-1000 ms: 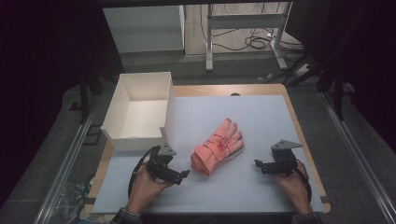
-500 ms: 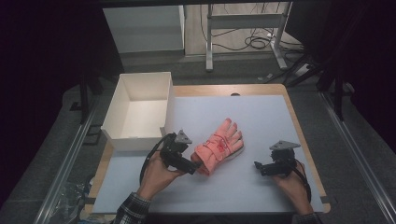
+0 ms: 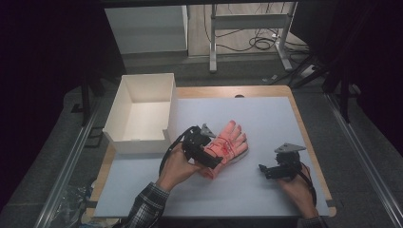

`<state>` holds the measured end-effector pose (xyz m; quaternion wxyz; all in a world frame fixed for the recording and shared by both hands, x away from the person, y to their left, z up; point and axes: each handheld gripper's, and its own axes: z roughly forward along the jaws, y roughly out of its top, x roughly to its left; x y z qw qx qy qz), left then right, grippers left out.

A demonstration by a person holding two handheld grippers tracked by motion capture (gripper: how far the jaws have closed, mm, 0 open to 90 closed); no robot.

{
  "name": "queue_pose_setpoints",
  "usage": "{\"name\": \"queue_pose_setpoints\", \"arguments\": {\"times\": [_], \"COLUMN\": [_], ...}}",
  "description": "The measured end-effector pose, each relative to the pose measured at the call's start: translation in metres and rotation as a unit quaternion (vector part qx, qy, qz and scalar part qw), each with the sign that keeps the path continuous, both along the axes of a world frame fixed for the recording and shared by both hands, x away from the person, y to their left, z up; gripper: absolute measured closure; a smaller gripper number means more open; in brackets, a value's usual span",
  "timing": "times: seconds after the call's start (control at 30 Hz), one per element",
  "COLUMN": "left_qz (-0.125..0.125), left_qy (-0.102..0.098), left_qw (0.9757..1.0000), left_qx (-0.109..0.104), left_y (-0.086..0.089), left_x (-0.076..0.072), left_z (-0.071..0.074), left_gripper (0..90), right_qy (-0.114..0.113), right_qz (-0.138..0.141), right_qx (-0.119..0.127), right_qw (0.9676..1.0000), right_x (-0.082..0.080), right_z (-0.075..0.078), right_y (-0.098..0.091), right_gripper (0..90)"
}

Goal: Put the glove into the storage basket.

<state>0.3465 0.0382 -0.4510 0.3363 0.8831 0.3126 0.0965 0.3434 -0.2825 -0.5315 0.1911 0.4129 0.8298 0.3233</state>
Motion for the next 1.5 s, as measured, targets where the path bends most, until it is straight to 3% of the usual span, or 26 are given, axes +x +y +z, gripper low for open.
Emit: {"name": "queue_pose_setpoints", "arguments": {"times": [0.13, 0.33, 0.57, 0.83, 0.93, 1.07, 1.27, 1.33, 1.37, 1.43, 1.5], "left_qz": [-0.004, -0.004, 0.001, 0.009, 0.001, 0.004, 0.011, 0.013, 0.013, 0.012, 0.011], "left_qy": [0.005, 0.009, 0.031, 0.049, 0.063, 0.063, 0.070, 0.069, 0.068, 0.070, 0.073], "left_qw": [1.0000, 0.9996, 0.9982, 0.9974, 0.9953, 0.9942, 0.9919, 0.9922, 0.9924, 0.9923, 0.9923], "left_qx": [0.004, 0.028, 0.050, 0.053, 0.074, 0.088, 0.105, 0.103, 0.102, 0.102, 0.100], "left_y": [-0.012, -0.029, -0.041, -0.043, -0.045, -0.047, -0.051, -0.051, -0.051, -0.050, -0.049], "left_x": [0.009, 0.020, 0.030, 0.033, 0.033, 0.030, 0.026, 0.023, 0.022, 0.022, 0.023], "left_z": [-0.004, -0.012, -0.034, -0.051, -0.059, -0.063, -0.063, -0.061, -0.060, -0.057, -0.057], "left_gripper": [0.0, 0.0, 0.0, 0.0, 1.1, 4.1, 18.8, 32.2, 32.2, 41.9, 43.1], "right_qy": [0.000, -0.001, -0.002, -0.001, -0.001, -0.001, -0.001, -0.001, -0.001, -0.001, -0.001], "right_qz": [0.001, 0.000, 0.001, 0.000, 0.000, 0.000, 0.000, 0.000, 0.000, 0.000, 0.000], "right_qx": [-0.001, -0.001, -0.001, -0.001, -0.001, -0.001, -0.001, -0.001, -0.001, 0.000, 0.000], "right_qw": [1.0000, 1.0000, 1.0000, 1.0000, 1.0000, 1.0000, 1.0000, 1.0000, 1.0000, 1.0000, 1.0000], "right_x": [0.000, 0.000, 0.000, 0.000, 0.000, 0.000, 0.000, 0.000, 0.000, 0.000, 0.000], "right_z": [0.000, 0.000, 0.000, 0.000, 0.000, 0.000, 0.000, -0.001, -0.001, -0.001, -0.001], "right_y": [0.000, 0.000, 0.000, 0.000, 0.000, 0.000, 0.000, 0.000, 0.000, 0.000, 0.000], "right_gripper": [0.6, 0.6, 0.5, 0.6, 0.6, 0.6, 0.6, 0.6, 0.6, 0.6, 0.6]}}
